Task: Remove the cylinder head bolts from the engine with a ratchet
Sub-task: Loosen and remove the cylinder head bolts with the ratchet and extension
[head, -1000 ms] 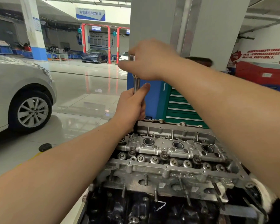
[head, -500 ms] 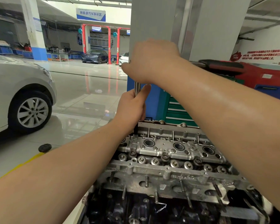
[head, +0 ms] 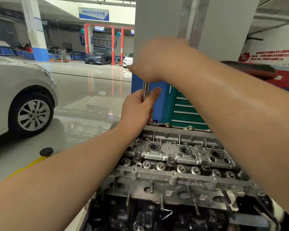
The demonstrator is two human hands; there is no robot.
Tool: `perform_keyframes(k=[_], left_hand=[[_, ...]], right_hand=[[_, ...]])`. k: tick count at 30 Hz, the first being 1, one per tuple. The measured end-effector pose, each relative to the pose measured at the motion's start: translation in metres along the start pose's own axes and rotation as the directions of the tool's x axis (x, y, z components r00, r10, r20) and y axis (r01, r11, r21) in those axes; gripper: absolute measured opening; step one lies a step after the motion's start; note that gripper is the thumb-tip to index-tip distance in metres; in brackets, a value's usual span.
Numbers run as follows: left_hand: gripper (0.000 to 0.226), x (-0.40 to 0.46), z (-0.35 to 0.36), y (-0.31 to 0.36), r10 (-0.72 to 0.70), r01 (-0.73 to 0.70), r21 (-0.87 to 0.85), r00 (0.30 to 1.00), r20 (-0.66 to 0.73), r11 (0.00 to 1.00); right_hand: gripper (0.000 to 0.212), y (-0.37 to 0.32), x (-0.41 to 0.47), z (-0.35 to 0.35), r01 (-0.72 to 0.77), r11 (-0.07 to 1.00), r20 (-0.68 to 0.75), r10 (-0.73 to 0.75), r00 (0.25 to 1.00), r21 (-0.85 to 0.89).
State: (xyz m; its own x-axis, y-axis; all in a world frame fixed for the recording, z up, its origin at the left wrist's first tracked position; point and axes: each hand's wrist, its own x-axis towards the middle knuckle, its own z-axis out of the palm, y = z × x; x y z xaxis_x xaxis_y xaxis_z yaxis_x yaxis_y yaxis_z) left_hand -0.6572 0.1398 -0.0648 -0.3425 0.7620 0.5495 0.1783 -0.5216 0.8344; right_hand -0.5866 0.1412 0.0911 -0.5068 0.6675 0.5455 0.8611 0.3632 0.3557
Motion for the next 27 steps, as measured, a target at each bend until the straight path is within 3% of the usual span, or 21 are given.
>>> perform_keyframes(k=[4,7,9,11,13,16,19,22,24,26,27], left_hand=[[0.048,0.003,-0.001,0.002,-0.113,0.115,-0.127,0.993,0.018,0.985],[0.051,0.004,0.001,0.001,-0.131,0.142,-0.161,0.988,0.079,0.977],[0.051,0.005,0.003,-0.001,-0.124,0.141,-0.156,0.986,0.11,0.978],[0.048,0.006,0.004,-0.004,-0.102,0.114,-0.113,0.989,0.104,0.987],[0.045,0.005,0.003,-0.005,-0.067,0.072,-0.06,0.994,0.084,0.996],[0.052,0.002,0.004,-0.005,-0.059,0.059,-0.009,0.997,0.04,0.998],[0.058,0.001,0.003,-0.001,-0.119,0.12,-0.031,0.992,0.03,0.992],[0.058,0.003,-0.001,0.002,-0.175,0.182,-0.108,0.982,0.07,0.977],[0.056,0.003,-0.002,0.003,-0.192,0.207,-0.139,0.975,0.112,0.968],[0.055,0.002,-0.002,0.004,-0.198,0.22,-0.155,0.969,0.148,0.963],[0.056,0.001,-0.002,0.004,-0.196,0.221,-0.161,0.968,0.158,0.962]], right_hand=[[0.061,-0.002,0.005,0.005,0.096,0.99,-0.076,-0.089,0.993,0.107],[0.048,0.014,0.002,0.019,0.206,0.832,-0.101,-0.18,0.978,0.515],[0.033,0.022,-0.003,0.028,0.237,0.702,-0.162,-0.172,0.972,0.672],[0.03,0.023,-0.004,0.033,0.208,0.767,-0.181,-0.122,0.976,0.607],[0.031,0.02,-0.001,0.029,0.102,0.917,-0.154,-0.045,0.987,0.386],[0.038,0.013,-0.001,0.011,0.003,0.99,-0.044,0.003,0.999,0.139],[0.046,0.001,0.0,0.003,0.045,0.995,-0.042,-0.041,0.998,0.089],[0.054,-0.001,0.003,0.008,0.096,0.976,-0.093,-0.079,0.993,0.193],[0.047,0.009,0.004,0.013,0.191,0.876,-0.081,-0.174,0.981,0.442],[0.031,0.016,-0.001,0.016,0.243,0.657,-0.087,-0.261,0.961,0.714],[0.027,0.016,-0.003,0.018,0.252,0.589,-0.099,-0.28,0.955,0.768]])
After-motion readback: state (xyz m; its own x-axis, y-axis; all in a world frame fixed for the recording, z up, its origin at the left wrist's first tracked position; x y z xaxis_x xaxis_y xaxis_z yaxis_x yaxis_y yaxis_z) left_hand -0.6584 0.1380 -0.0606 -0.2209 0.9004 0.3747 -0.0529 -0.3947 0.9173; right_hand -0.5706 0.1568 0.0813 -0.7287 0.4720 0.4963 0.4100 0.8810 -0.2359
